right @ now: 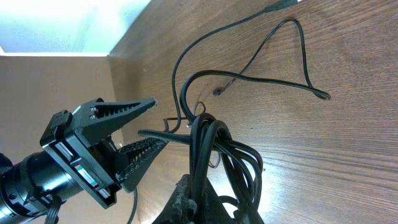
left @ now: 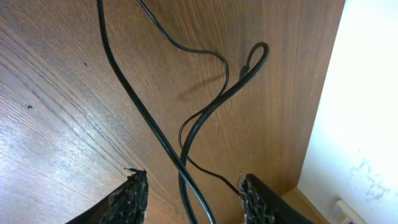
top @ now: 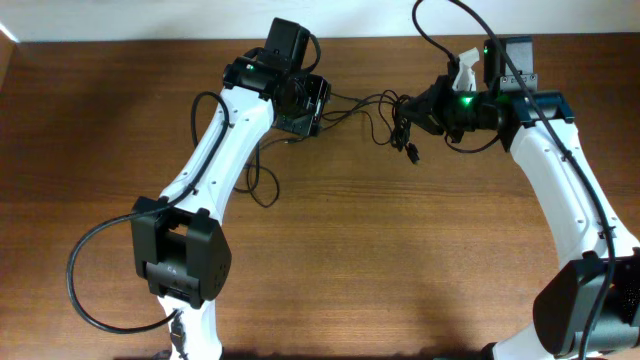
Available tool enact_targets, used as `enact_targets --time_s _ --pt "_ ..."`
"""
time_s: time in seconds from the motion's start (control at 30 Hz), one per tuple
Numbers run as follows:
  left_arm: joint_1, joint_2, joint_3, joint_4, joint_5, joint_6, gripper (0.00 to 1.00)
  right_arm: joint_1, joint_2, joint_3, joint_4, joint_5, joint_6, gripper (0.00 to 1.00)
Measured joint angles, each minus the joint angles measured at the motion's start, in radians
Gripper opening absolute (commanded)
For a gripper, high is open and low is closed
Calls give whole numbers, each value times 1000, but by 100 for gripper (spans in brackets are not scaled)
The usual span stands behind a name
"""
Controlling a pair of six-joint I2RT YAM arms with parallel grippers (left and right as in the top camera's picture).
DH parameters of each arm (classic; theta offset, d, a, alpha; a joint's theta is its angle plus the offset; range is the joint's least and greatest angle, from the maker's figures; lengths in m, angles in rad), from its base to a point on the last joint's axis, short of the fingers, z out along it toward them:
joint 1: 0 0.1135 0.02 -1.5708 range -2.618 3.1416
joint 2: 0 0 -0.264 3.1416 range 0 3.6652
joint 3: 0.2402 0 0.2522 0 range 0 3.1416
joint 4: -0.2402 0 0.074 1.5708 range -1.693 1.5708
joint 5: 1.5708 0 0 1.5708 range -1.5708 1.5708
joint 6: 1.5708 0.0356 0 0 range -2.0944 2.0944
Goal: Untangle cables
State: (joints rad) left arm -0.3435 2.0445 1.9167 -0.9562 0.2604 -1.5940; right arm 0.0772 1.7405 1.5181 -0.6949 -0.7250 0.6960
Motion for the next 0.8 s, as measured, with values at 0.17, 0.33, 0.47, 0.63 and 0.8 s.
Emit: enact_targets --time_s 0.17,0.33,0.47,0.63,0.8 --pt "-21 0 0 0 -7 -20 52 0 0 0 0 0 0 4" --pt "-28 0 0 0 -13 -41 46 0 0 0 0 0 0 4" --pt "-28 0 0 0 -40 -49 44 0 0 0 0 0 0 4" --pt "-28 0 0 1 -52 -49 44 0 0 0 0 0 0 4" --pt "-28 1 0 1 -52 -49 43 0 0 0 9 0 0 4"
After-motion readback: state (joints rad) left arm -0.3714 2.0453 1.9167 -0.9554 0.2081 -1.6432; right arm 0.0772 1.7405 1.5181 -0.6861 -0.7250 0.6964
